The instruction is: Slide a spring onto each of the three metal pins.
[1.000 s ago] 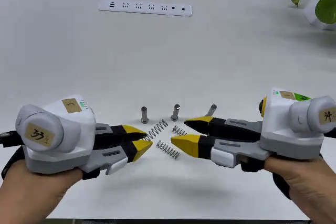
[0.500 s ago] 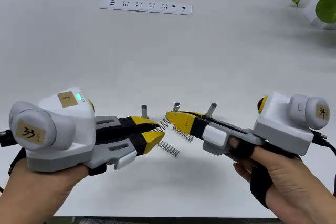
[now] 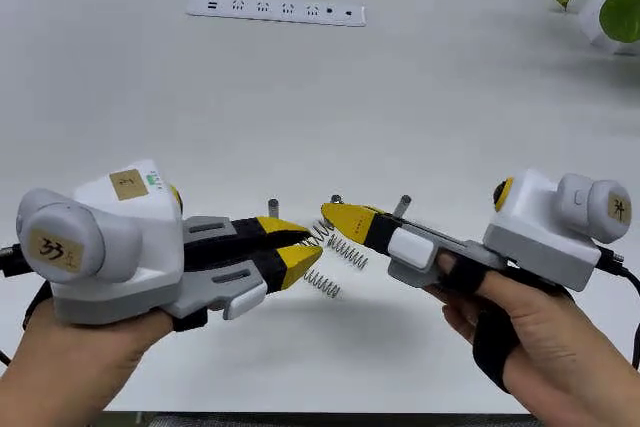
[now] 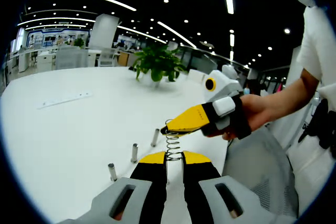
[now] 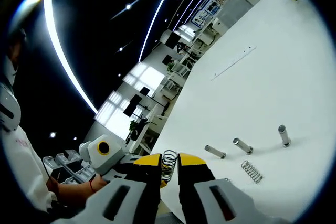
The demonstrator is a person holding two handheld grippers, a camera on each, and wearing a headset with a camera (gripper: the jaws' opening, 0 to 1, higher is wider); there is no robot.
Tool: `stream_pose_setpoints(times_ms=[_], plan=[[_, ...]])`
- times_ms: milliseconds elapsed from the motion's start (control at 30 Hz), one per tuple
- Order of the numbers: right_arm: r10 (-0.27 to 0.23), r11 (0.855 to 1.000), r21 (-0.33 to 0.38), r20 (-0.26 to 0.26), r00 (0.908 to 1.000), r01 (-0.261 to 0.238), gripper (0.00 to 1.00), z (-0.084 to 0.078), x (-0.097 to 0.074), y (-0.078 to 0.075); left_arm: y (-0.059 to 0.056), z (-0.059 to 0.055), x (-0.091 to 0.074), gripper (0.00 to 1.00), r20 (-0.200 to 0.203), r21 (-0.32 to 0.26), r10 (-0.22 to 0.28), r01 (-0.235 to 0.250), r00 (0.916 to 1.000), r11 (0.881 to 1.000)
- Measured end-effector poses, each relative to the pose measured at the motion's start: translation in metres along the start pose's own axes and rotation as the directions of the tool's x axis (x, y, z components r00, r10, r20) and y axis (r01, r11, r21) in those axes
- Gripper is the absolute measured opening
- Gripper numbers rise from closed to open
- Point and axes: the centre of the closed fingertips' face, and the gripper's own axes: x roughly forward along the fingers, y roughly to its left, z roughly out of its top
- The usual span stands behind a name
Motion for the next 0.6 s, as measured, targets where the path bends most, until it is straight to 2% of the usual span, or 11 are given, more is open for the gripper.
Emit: stream_pose_setpoints(times_ms=[300,600], plan=[[0.008,0.999,-0.048,-0.015,0.9999,-0.009,0.12,0.0,-0.001,0.007,-0.003,-0.001,0.002,0.1,-0.006,0.003,-0.01,0.01,0.9999,1.0],[0.003,0.989,-0.15,-0.059,0.9983,-0.012,0.11,-0.004,-0.001,0.014,-0.005,-0.005,0.003,0.11,-0.019,-0.006,-0.022,0.022,0.9996,1.0]])
